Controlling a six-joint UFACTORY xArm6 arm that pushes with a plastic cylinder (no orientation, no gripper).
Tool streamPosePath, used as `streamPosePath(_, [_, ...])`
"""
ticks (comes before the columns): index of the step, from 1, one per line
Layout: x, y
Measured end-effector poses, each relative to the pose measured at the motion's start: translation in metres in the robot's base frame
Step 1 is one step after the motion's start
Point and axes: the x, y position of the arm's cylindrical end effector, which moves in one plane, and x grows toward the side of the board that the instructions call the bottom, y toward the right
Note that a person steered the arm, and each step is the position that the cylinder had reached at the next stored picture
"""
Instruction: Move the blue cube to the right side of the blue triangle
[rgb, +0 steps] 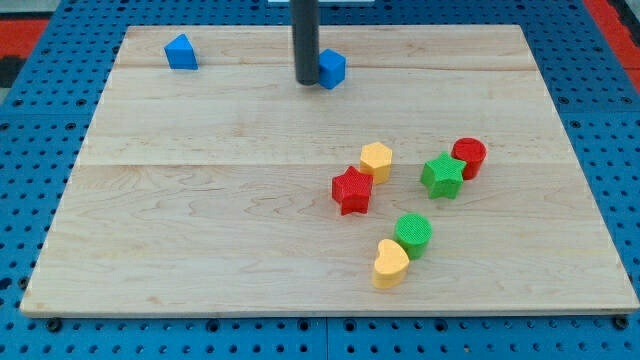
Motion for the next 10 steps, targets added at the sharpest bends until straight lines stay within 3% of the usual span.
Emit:
streamPosePath(1, [0.046,0.012])
streamPosePath(2, [0.026,0.042])
streamPosePath(4, [-0.009,0.002])
streamPosePath(5, [-0.003,0.028])
streamPosePath(7, [-0.038,0.065])
streamPosePath(10, [-0.043,0.023])
